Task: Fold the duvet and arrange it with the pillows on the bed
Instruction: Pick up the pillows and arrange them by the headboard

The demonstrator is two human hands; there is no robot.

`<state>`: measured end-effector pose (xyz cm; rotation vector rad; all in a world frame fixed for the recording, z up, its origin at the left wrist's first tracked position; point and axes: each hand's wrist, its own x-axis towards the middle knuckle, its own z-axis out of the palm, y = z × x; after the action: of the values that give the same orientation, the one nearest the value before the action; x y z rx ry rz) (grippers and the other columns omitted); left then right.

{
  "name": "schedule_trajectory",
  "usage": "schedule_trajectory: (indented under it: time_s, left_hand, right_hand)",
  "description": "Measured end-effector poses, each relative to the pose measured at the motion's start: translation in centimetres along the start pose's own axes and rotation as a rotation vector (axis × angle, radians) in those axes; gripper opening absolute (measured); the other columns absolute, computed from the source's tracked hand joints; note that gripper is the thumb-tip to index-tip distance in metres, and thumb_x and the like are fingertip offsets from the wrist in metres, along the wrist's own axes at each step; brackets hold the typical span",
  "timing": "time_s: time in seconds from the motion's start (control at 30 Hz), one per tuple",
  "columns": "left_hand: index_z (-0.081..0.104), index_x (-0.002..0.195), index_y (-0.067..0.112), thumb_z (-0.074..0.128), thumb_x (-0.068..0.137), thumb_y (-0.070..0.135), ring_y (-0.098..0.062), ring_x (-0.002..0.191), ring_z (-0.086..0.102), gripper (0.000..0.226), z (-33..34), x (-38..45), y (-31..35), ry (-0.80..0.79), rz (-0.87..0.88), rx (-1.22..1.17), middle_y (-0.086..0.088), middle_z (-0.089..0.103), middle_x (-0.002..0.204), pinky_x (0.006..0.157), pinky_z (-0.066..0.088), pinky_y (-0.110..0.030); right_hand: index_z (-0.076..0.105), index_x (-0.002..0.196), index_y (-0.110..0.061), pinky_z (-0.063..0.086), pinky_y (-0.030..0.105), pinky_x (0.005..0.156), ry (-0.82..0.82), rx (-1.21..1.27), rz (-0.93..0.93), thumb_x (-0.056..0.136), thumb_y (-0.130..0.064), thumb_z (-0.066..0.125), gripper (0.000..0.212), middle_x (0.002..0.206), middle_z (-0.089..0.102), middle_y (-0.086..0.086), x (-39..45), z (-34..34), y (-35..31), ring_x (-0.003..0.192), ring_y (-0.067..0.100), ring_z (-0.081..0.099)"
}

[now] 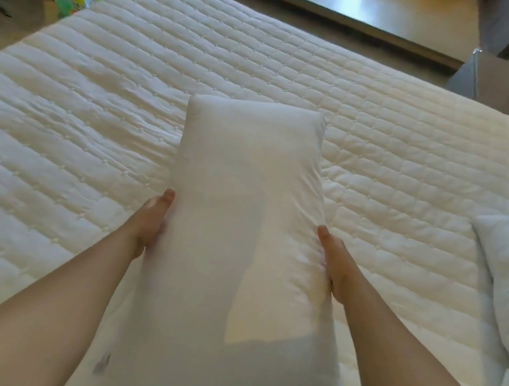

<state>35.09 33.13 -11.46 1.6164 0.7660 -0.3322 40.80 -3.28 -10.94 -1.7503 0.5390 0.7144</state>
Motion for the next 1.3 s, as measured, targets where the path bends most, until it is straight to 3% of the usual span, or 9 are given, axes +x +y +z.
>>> schedule_trajectory:
  time_s: [0.1, 0.2, 0.3, 0.5, 0.67, 0.8, 0.93, 1.13, 1.3]
  left_hand:
    - [0.034, 0.148, 0.027, 0.049, 0.055, 0.098, -0.024, 0.121, 0.059, 0.118, -0.2, 2.4, -1.5, 0.005, -0.031, -0.023, -0.001, 0.05, 0.146, 0.1, 0.048, -0.05]
    - [0.015, 0.154, 0.03, 0.058, 0.052, 0.093, -0.027, 0.125, 0.054, 0.128, 0.8, 1.9, -1.7, 0.004, -0.113, -0.085, 0.001, 0.038, 0.153, 0.099, 0.048, -0.052]
    - [0.019, 0.153, 0.029, 0.062, 0.062, 0.085, -0.026, 0.12, 0.058, 0.116, 1.6, 1.6, -1.8, -0.036, -0.085, -0.129, 0.001, 0.046, 0.147, 0.098, 0.05, -0.051]
    - [0.041, 0.145, 0.031, 0.057, 0.083, 0.07, -0.021, 0.121, 0.056, 0.075, 2.9, -2.2, 1.9, 0.026, 0.168, -0.099, 0.006, 0.057, 0.133, 0.107, 0.041, -0.049]
    - [0.05, 0.134, 0.038, 0.063, 0.074, 0.072, -0.02, 0.106, 0.067, 0.07, 3.7, -7.9, 6.2, -0.06, 0.268, -0.136, 0.007, 0.068, 0.119, 0.095, 0.052, -0.051]
    - [0.053, 0.128, 0.041, 0.063, 0.073, 0.071, -0.018, 0.098, 0.07, 0.064, 6.4, -14.1, 9.2, -0.125, 0.339, -0.112, 0.007, 0.071, 0.113, 0.085, 0.056, -0.047]
    - [0.053, 0.128, 0.042, 0.063, 0.075, 0.071, -0.022, 0.098, 0.071, 0.062, 11.1, -20.7, 12.6, -0.186, 0.405, -0.113, 0.005, 0.072, 0.111, 0.086, 0.056, -0.053]
    - [0.053, 0.125, 0.044, 0.059, 0.089, 0.057, -0.014, 0.098, 0.069, 0.039, 22.2, -29.6, 19.8, -0.315, 0.578, -0.11, 0.009, 0.07, 0.111, 0.078, 0.056, -0.037]
    - [0.05, 0.13, 0.043, 0.056, 0.085, 0.067, -0.015, 0.1, 0.069, 0.051, 33.3, -36.1, 24.7, -0.419, 0.653, -0.031, 0.009, 0.069, 0.114, 0.08, 0.058, -0.039]
  right_hand:
    - [0.029, 0.146, -0.025, 0.044, 0.04, 0.095, 0.029, 0.0, -0.031, 0.074, -0.079, 0.05, 0.093, 0.139, 0.047, 0.004, -0.1, 2.4, -0.9, 0.117, 0.026, 0.052]
    - [0.013, 0.15, -0.038, 0.043, 0.042, 0.1, -0.03, 0.009, -0.006, 0.074, -0.076, 0.054, 0.094, 0.142, 0.042, 0.002, -0.3, 3.0, -0.3, 0.12, 0.028, 0.05]
    - [0.02, 0.147, -0.041, 0.047, 0.045, 0.098, -0.059, -0.02, -0.061, 0.064, -0.079, 0.06, 0.1, 0.137, 0.05, -0.002, -0.7, 2.8, -0.5, 0.113, 0.022, 0.057]
    - [0.034, 0.144, -0.035, 0.039, 0.027, 0.085, -0.051, -0.128, -0.282, 0.087, -0.065, 0.047, 0.066, 0.128, 0.052, -0.013, -5.4, 2.3, -4.3, 0.106, 0.008, 0.051]
    - [0.037, 0.142, -0.036, 0.042, 0.022, 0.072, 0.015, -0.13, -0.278, 0.089, -0.064, 0.041, 0.06, 0.131, 0.056, -0.007, -12.2, -1.3, -5.9, 0.093, 0.005, 0.055]
    - [0.034, 0.129, -0.043, 0.035, 0.008, 0.057, 0.084, -0.071, -0.264, 0.094, -0.056, 0.042, 0.038, 0.098, 0.05, -0.026, -18.8, -5.9, -6.0, 0.085, -0.004, 0.048]
    - [0.042, 0.139, -0.033, 0.038, 0.013, 0.066, 0.175, -0.024, -0.327, 0.088, -0.063, 0.046, 0.059, 0.113, 0.058, -0.015, -24.0, -12.2, -4.9, 0.087, -0.01, 0.051]
    - [0.041, 0.135, -0.035, 0.034, 0.024, 0.086, 0.357, 0.049, -0.448, 0.093, -0.054, 0.043, 0.046, 0.107, 0.052, -0.022, -31.9, -25.3, -5.2, 0.098, 0.001, 0.052]
    - [0.043, 0.14, -0.027, 0.039, 0.015, 0.079, 0.486, 0.062, -0.491, 0.095, -0.05, 0.045, 0.051, 0.108, 0.055, -0.02, -36.7, -37.9, -3.8, 0.111, 0.008, 0.052]
